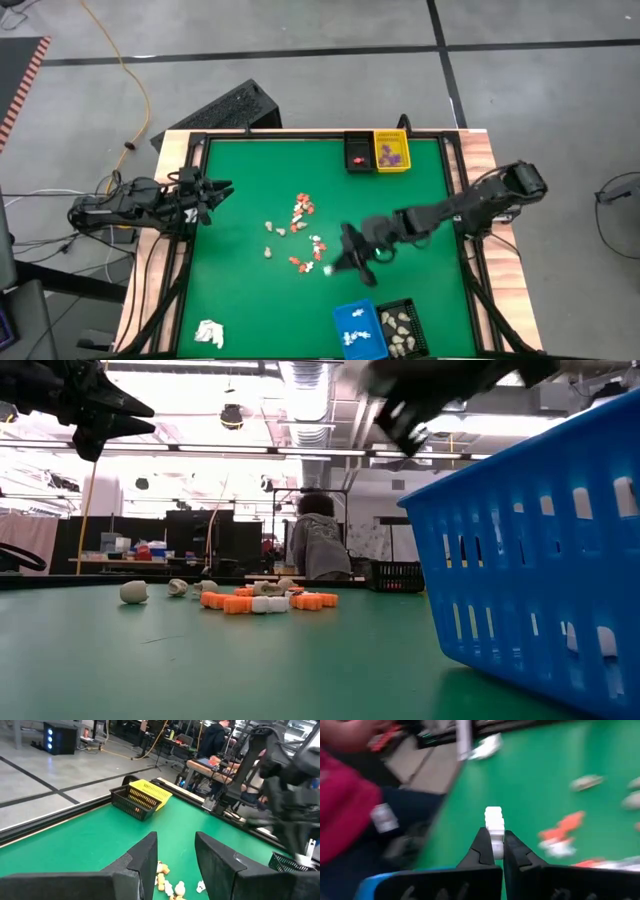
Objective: Sort Halloween decoration
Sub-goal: Put the white skeleton toy into the bottom black basket
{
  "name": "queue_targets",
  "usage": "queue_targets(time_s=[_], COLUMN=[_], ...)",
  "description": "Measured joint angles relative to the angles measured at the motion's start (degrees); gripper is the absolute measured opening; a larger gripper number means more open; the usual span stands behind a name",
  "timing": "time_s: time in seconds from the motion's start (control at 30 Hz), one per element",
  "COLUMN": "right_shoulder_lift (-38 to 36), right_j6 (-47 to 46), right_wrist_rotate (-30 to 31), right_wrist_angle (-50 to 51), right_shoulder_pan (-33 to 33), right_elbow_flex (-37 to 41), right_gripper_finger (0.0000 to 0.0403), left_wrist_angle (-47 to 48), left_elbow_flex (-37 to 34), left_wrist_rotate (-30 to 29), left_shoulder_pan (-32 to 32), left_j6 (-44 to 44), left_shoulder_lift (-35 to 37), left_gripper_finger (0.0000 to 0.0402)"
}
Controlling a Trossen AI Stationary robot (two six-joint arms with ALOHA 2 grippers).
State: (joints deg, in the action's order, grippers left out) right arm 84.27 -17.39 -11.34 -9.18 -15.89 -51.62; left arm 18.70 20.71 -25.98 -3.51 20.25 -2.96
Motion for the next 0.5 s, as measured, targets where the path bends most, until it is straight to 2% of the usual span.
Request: queue_targets(time_s=[0.33, 0.5], right_shoulder_lift=[1.12, 0.85], right_j6=[-26.9, -29.33], right_wrist_rotate=[8.81, 15.32], right_wrist_angle=[0.17, 1.36], right_shoulder_pan=[-17.28, -23.01], right_elbow_flex=[-0.08, -2.25], right_gripper_finger=[0.001, 0.0011], left_wrist_angle=[-0.04, 0.01], left_elbow_flex=[0.0, 0.0], left_wrist_rotate=[0.05, 0.12], left_shoulder_pan=[0.0, 0.0], left_j6=[-0.37, 0.47], left_shoulder_lift=[-0.02, -0.01], left_gripper_finger=[0.0121, 0.0121])
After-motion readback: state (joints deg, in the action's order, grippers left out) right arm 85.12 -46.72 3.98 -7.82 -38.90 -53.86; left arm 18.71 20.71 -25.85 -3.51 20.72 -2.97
